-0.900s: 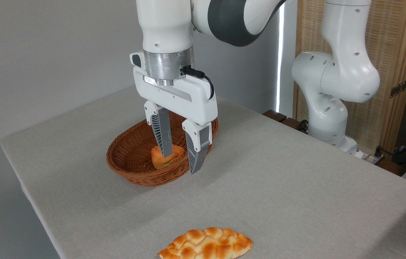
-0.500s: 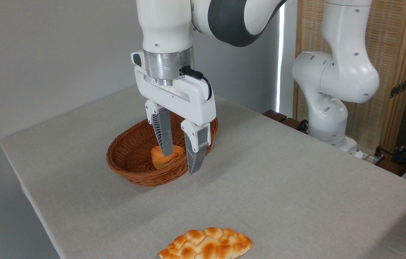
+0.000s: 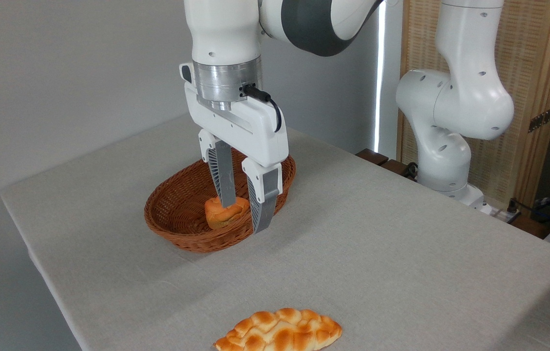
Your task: Put bread into the basket
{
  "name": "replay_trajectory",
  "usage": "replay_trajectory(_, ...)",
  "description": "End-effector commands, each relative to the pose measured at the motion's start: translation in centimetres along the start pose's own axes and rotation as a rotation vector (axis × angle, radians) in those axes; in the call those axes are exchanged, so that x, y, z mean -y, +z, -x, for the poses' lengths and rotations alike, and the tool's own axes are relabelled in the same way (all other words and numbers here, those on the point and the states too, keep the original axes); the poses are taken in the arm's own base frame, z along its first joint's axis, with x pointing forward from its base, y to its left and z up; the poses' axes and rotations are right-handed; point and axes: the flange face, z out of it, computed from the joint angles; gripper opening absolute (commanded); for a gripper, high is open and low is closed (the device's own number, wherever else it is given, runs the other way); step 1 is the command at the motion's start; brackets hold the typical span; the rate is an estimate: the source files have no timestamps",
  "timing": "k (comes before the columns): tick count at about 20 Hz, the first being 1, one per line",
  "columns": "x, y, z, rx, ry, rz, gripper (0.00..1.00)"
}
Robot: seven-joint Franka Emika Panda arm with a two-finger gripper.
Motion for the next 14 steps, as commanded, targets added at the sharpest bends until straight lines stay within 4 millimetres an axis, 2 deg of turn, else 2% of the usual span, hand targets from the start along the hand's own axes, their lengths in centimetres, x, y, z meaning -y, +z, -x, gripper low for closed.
replay_trajectory(1,1.7,-0.5,1.8,0.002,0.045,-0.01,1.0)
replay_trajectory(4,4.4,-0.3,4.8,-0.004,0.117,-0.007,1.0)
replay_trajectory(8,6.1,0.6,6.9,-0.008,0.229,-0.011,1.0)
replay_trajectory(10,6.8,1.9,7.5,-0.017,0.221,-0.033,1.0)
replay_trajectory(13,7.3,5.1,7.5,-0.024,0.219,-0.068,1.0)
replay_trajectory(14,7.6,5.6,7.8,-0.02,0.219,-0.084,1.0)
